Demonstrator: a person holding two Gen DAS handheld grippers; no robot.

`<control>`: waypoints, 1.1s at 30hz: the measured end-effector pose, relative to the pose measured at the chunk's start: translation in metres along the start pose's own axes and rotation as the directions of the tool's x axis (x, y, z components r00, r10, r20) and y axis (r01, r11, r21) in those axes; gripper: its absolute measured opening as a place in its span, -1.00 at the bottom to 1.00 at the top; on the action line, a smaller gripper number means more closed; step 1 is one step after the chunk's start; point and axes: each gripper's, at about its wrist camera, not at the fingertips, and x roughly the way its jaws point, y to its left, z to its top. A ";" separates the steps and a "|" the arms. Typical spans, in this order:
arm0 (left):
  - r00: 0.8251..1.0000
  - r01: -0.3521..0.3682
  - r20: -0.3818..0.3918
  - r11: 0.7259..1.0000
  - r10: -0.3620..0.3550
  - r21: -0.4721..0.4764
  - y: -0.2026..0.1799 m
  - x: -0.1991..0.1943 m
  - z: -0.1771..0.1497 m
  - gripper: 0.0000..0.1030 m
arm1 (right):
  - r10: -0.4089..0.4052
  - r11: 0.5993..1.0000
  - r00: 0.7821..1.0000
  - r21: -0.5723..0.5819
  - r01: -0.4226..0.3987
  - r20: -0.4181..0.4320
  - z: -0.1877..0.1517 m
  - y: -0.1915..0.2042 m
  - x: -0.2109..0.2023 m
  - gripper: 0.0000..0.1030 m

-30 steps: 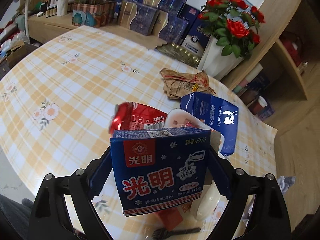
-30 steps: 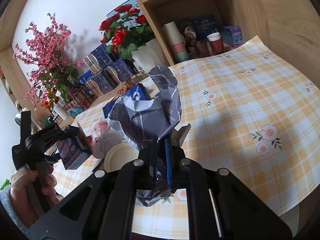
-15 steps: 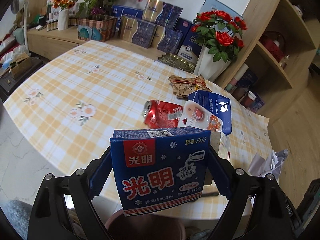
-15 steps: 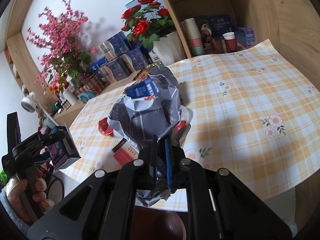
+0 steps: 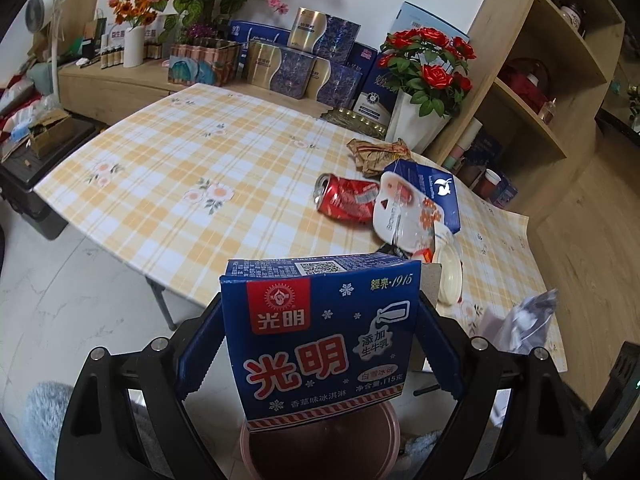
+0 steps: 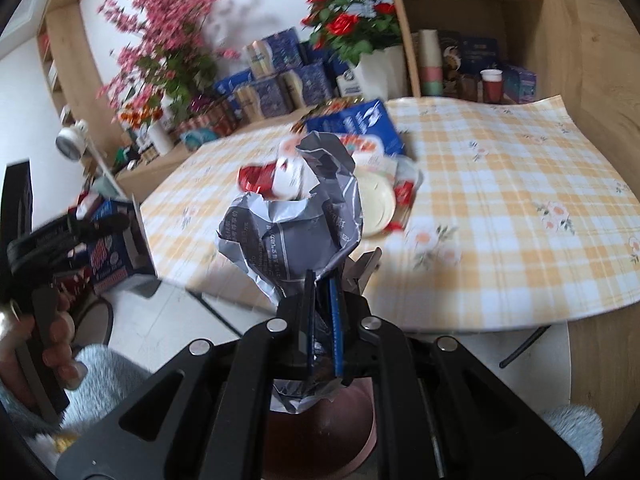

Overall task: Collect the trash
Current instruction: 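Lift the foil wrapper with the right gripper and lower it over the brown bin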

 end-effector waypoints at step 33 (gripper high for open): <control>0.991 -0.073 -0.120 0.995 0.064 -0.072 0.036 0.029 -0.050 0.68 | 0.030 1.000 0.863 0.015 -0.026 -0.504 -0.098 0.010 0.115 -0.80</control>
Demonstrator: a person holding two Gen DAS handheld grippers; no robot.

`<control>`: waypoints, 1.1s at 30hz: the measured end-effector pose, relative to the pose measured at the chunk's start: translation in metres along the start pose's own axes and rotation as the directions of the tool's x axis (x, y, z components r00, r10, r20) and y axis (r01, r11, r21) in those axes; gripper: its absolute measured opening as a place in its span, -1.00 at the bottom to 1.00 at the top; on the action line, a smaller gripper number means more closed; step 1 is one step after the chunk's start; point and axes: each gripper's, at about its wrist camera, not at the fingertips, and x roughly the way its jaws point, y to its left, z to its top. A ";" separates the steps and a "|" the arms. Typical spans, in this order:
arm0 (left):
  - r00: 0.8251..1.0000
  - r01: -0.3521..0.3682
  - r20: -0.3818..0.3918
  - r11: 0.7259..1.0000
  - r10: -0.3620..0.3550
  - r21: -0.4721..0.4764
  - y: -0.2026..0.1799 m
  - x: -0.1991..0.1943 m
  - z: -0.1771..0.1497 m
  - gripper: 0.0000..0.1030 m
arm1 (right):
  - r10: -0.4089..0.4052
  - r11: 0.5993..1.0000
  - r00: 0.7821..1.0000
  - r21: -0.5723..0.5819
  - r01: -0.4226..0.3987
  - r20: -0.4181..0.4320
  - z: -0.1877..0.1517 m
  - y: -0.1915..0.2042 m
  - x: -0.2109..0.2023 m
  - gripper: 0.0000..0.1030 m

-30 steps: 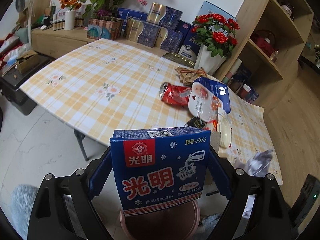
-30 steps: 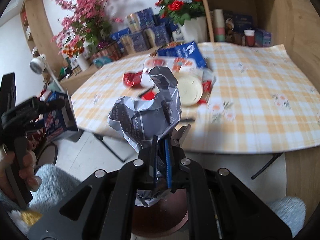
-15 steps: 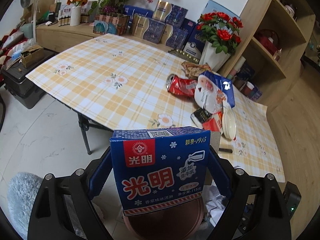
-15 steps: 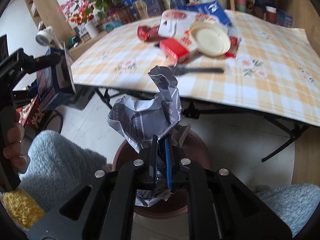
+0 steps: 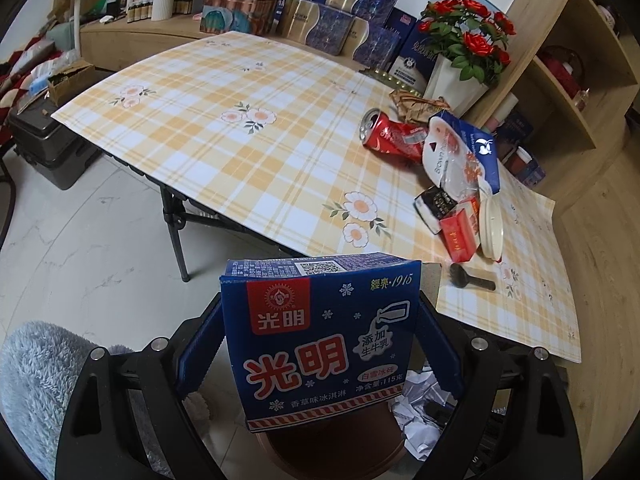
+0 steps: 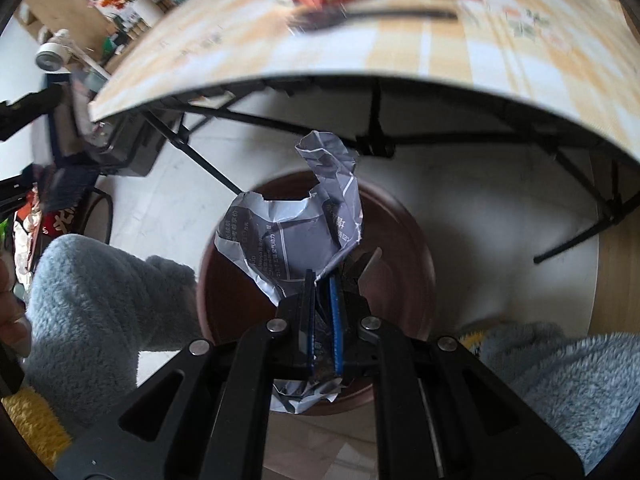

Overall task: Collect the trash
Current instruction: 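Lift the foil wrapper with the right gripper and lower it over the brown bin, then open the right gripper to drop the foil into the bin while the left holds the carton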

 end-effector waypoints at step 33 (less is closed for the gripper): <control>0.998 -0.003 -0.059 0.996 0.008 0.092 -0.016 0.016 -0.012 0.68 | -0.173 0.983 0.945 0.110 0.147 0.278 0.007 -0.014 -0.054 0.77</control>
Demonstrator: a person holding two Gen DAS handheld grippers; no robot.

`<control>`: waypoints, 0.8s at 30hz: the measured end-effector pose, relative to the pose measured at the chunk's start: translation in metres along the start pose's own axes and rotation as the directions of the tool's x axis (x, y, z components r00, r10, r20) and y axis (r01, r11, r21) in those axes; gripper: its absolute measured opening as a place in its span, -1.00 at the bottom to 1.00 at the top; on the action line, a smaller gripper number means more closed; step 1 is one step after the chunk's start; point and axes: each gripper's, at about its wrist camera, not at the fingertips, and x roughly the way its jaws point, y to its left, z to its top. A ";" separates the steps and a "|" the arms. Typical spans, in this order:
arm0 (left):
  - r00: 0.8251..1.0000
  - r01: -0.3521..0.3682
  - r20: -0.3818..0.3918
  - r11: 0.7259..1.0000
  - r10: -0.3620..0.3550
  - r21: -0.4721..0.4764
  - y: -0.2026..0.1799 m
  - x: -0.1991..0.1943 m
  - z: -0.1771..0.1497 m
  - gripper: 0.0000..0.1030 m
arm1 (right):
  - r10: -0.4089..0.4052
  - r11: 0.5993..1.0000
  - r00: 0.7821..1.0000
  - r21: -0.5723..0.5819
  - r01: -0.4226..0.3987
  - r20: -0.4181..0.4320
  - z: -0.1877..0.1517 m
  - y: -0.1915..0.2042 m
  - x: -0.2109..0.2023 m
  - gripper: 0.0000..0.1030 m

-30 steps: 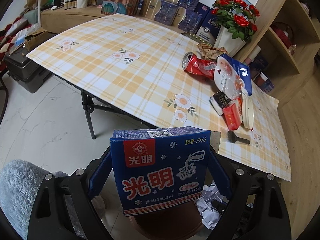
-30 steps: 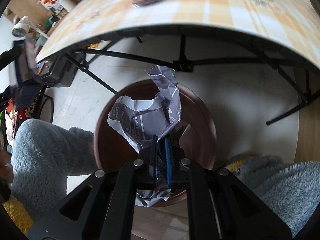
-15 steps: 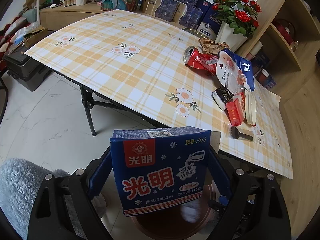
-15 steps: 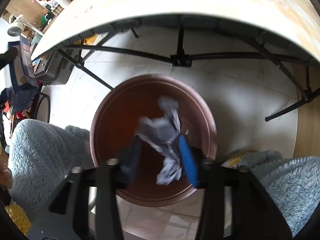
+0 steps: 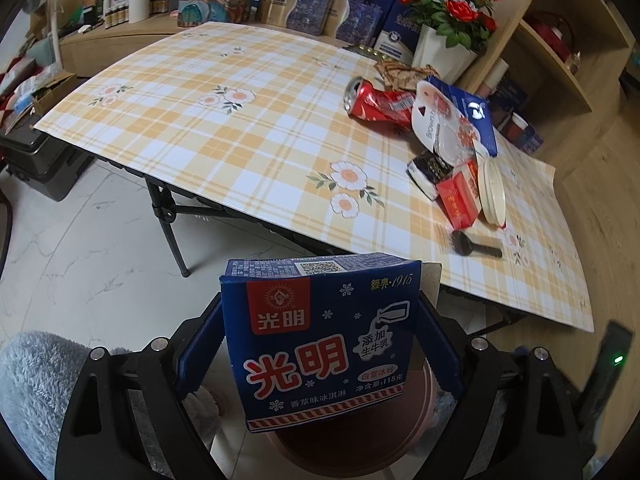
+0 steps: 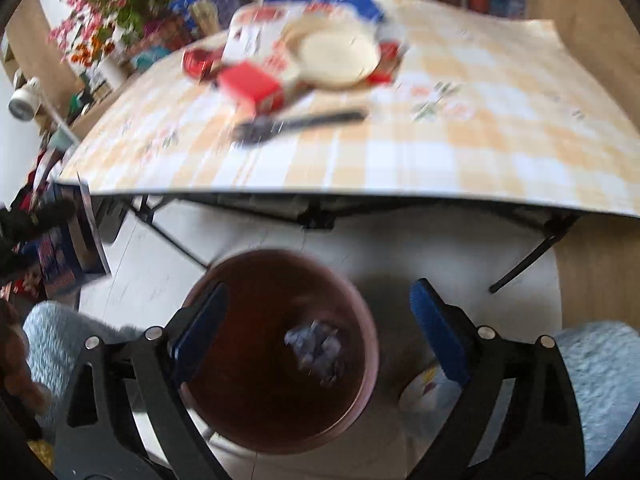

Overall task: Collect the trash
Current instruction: 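Open the right gripper to drop the foil into the bin while the left holds the carton, then open the left gripper over the bin to drop the blue milk carton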

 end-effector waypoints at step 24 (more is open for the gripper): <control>0.939 0.093 -0.333 0.996 -0.084 0.010 -0.018 0.070 -0.041 0.75 | -0.075 0.995 0.990 0.082 0.065 0.119 0.000 -0.021 -0.034 0.82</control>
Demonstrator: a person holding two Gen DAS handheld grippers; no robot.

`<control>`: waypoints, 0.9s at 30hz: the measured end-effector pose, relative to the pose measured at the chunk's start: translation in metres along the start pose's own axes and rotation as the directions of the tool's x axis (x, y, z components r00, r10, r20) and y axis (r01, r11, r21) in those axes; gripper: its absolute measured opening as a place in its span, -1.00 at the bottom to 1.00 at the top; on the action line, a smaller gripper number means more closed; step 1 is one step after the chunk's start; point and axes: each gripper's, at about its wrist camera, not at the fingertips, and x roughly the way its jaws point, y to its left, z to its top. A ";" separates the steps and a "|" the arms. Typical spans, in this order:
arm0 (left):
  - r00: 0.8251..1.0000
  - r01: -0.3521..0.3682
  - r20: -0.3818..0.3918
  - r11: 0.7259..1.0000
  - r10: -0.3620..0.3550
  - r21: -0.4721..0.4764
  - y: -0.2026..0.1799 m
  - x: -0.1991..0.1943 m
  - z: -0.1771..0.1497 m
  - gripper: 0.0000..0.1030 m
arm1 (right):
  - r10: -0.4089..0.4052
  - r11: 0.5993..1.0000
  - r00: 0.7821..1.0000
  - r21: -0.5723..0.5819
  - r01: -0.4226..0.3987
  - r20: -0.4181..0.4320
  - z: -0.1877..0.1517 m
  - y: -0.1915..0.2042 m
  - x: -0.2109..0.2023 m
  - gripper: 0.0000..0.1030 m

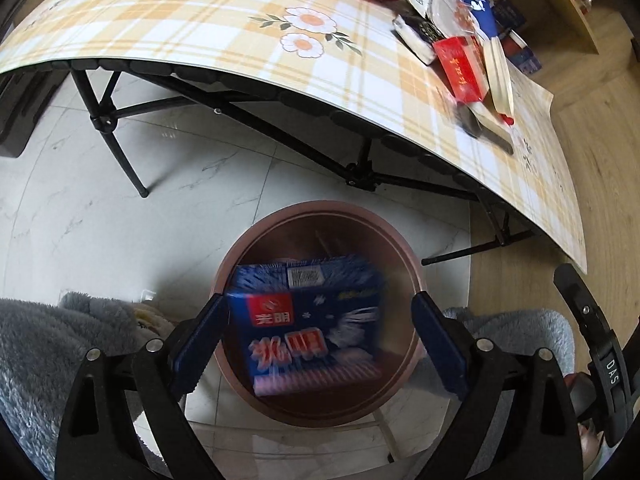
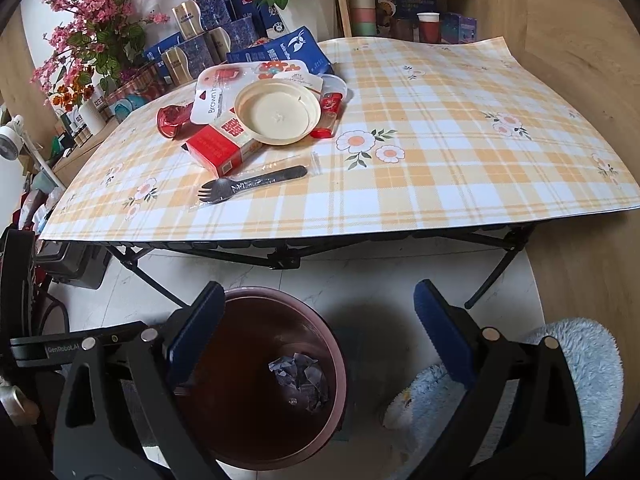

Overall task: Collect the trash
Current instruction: 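Open the left gripper over the bin to drop the blue milk carton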

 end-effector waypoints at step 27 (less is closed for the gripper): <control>0.912 -0.134 0.398 0.989 0.099 0.061 -0.007 -0.088 0.009 0.76 | -0.006 1.000 0.999 0.015 0.005 0.041 0.008 -0.008 0.002 0.82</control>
